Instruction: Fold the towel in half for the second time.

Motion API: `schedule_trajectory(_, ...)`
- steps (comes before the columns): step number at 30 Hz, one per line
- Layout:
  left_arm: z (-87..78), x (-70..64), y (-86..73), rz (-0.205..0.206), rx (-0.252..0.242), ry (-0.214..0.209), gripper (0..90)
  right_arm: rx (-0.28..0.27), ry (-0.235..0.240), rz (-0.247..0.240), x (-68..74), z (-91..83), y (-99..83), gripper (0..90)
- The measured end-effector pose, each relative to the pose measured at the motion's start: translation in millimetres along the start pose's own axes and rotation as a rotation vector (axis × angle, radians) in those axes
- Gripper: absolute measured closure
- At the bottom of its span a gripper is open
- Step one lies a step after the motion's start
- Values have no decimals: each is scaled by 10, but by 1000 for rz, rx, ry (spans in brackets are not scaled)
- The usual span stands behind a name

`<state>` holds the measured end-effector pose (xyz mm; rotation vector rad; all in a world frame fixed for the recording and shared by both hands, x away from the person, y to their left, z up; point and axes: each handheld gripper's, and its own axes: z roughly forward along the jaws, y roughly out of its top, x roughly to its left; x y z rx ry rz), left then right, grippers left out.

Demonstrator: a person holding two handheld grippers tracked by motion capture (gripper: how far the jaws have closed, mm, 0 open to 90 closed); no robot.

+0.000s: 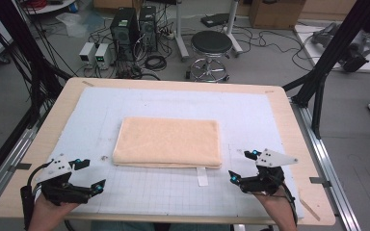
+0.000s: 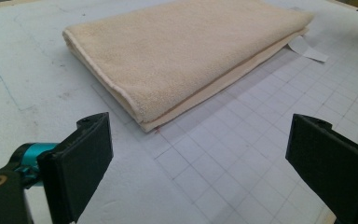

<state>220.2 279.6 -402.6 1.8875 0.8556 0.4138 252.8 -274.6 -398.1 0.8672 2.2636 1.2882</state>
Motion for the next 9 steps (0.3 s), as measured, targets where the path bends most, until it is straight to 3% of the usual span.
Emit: schedule_trajectory(9,34,15,8,1,0,-5,77,8,-3,-6,-20,38,7,126)
